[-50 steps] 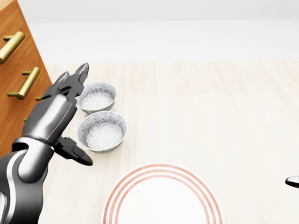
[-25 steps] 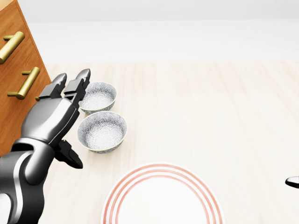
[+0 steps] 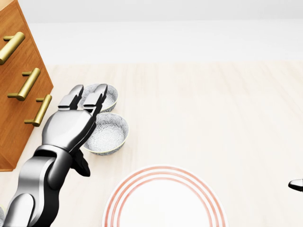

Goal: Put the bowl in the middle on the plate.

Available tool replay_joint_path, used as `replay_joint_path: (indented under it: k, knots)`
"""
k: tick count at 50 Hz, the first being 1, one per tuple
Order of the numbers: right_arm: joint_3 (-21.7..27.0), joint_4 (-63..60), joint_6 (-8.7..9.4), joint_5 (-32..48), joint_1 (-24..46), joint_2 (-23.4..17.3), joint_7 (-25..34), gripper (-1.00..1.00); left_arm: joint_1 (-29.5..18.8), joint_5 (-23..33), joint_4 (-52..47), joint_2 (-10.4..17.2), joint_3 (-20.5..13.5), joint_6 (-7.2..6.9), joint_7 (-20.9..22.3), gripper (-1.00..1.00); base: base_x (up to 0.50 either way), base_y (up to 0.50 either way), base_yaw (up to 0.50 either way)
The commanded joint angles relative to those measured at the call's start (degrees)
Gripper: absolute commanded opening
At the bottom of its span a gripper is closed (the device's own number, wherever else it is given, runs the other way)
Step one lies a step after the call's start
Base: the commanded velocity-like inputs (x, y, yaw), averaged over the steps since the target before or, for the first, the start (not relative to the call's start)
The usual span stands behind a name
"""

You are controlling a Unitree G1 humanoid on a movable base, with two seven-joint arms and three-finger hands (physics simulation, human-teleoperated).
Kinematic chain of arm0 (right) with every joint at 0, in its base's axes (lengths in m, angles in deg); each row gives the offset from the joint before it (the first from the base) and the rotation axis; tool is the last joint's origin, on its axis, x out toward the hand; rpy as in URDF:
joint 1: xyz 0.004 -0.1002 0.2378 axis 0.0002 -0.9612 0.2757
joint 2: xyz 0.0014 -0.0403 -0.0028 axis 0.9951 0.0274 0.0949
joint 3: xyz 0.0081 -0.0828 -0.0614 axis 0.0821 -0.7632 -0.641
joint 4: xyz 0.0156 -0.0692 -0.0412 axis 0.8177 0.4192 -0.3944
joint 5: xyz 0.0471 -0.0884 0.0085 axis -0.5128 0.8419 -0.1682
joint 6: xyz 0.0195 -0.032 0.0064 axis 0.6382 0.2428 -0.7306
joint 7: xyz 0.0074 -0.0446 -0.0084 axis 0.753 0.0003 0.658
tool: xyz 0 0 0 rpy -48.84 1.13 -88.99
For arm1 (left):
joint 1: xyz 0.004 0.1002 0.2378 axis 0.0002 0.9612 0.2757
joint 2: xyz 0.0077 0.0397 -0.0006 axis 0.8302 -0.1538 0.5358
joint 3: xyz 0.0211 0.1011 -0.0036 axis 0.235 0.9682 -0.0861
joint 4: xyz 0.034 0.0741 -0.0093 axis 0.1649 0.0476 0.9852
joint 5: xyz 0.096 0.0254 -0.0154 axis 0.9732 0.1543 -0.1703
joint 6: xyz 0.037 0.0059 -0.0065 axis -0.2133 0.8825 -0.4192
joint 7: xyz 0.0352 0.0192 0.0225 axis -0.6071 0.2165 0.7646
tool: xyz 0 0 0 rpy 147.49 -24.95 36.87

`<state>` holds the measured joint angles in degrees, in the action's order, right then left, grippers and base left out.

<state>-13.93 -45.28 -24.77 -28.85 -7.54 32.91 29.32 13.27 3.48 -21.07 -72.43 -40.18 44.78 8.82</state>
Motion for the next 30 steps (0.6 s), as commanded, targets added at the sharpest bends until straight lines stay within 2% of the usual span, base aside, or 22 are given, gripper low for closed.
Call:
replay_joint_path:
  k: [1,15,30]
  knots:
    - [-0.1,0.1,0.0,0.0,-0.1,-0.1,0.0,1.0,-2.3,2.5,4.9,-0.6,1.2,1.03,-1.2,1.0,0.0,0.0,0.0]
    - [0.1,-1.2,0.0,-0.2,-0.2,-0.1,0.1,1.0,-5.1,3.3,5.7,-1.5,1.8,0.29,0.6,1.0,0.0,0.0,0.0]
    - [0.4,-2.0,0.0,0.0,-0.1,0.2,0.4,1.0,-6.2,3.5,7.7,-2.1,2.3,0.23,0.2,1.0,0.0,0.0,0.0]
